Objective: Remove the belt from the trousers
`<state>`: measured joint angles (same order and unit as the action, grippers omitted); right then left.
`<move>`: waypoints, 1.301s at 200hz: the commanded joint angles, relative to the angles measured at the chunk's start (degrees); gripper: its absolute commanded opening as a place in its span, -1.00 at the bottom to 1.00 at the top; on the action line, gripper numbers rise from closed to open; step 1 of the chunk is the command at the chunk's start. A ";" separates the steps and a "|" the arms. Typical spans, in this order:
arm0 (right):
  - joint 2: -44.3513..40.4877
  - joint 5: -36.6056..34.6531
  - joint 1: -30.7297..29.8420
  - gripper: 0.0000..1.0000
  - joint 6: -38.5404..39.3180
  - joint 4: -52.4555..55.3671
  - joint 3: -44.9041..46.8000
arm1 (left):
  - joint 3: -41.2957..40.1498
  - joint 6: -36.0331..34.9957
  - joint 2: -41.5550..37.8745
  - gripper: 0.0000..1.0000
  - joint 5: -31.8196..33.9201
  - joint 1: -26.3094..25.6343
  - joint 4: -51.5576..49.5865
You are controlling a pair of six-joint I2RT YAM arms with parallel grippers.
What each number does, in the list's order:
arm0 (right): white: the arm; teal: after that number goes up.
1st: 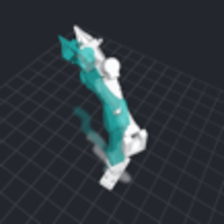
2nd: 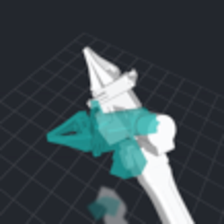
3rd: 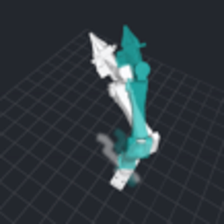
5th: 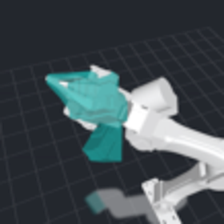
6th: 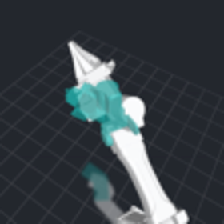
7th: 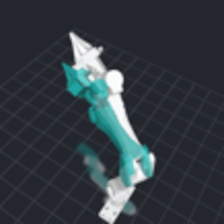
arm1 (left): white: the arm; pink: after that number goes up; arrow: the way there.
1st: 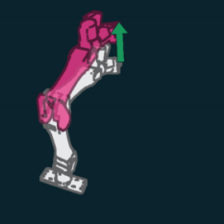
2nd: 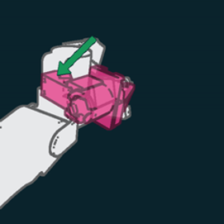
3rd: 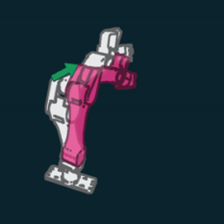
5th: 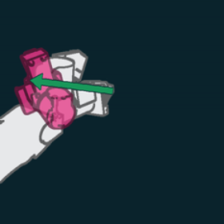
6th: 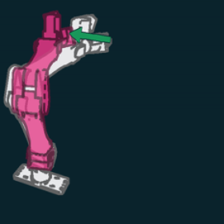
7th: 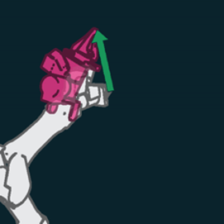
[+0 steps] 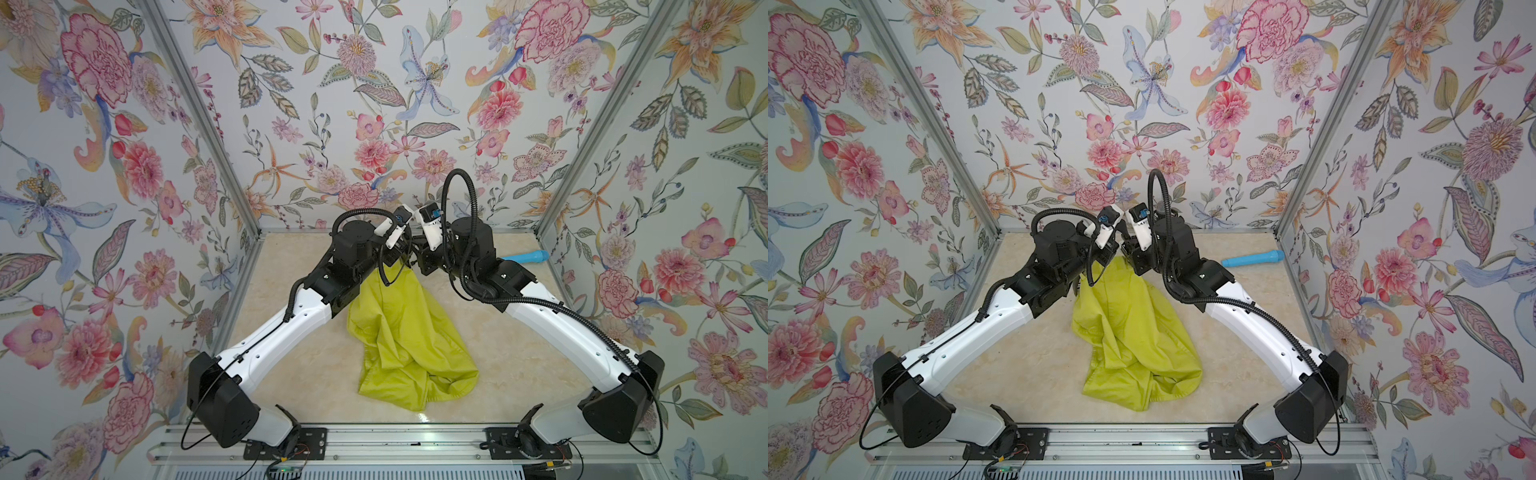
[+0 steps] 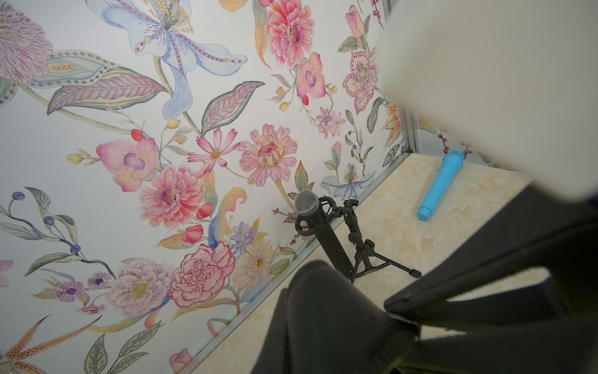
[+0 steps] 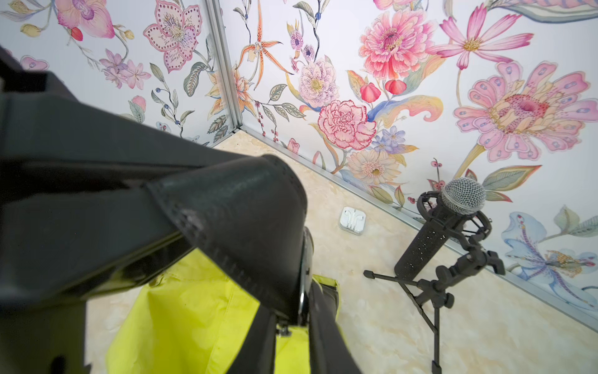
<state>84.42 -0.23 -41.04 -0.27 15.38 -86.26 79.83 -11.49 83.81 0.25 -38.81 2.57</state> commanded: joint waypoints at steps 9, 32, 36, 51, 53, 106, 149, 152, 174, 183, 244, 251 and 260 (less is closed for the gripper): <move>0.05 2.52 0.56 -0.74 -1.33 -0.25 -0.32 | 2.89 1.37 -0.40 -1.00 -1.71 -0.65 2.29; -0.07 4.45 1.19 -0.63 -2.30 -0.27 -0.16 | 2.86 1.12 -0.25 -1.00 -1.32 -0.65 2.19; -0.15 4.65 1.30 -0.59 -2.47 -0.13 -0.14 | 2.87 1.08 -0.23 -1.00 -1.34 -0.62 2.10; -0.38 5.64 1.67 -0.52 -3.05 -0.11 0.04 | 2.89 1.07 -0.02 -1.00 -1.20 -0.64 2.09; -0.33 5.87 1.71 -0.52 -3.13 -0.09 0.04 | 2.88 1.06 0.02 -1.00 -1.15 -0.59 2.09; 0.46 7.14 2.44 -0.68 -4.07 0.54 0.78 | 3.14 1.36 0.21 -1.00 -1.85 -0.65 2.21; 1.88 7.35 2.67 -0.73 -4.65 0.52 0.83 | 3.17 1.60 -0.35 -1.00 -2.21 -0.63 2.09; 2.04 7.35 2.59 -0.73 -4.73 0.54 0.83 | 3.16 1.56 -0.36 -1.00 -2.24 -0.65 2.09; 2.65 7.12 2.64 -0.72 -4.80 0.46 1.09 | 3.41 1.82 -0.74 -1.00 -2.75 -0.65 2.09; 2.92 6.98 2.58 -0.72 -4.75 0.49 1.31 | 3.47 2.05 -0.92 -1.00 -3.14 -0.65 2.13; 4.34 5.71 2.72 -0.73 -4.21 0.03 3.15 | 3.50 3.49 -3.58 -1.00 -6.85 -0.63 3.12; 4.43 5.69 2.79 -0.74 -4.04 -0.05 3.35 | 3.47 3.49 -4.02 -1.00 -7.40 -0.64 3.44; 4.52 5.75 2.84 -0.74 -3.91 -0.26 3.61 | 3.32 3.42 -4.63 -1.00 -8.03 -0.66 3.82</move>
<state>86.11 6.92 -38.81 -3.90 14.04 -85.01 80.03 -9.78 84.33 -0.19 -38.52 -0.03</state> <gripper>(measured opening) 0.137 0.078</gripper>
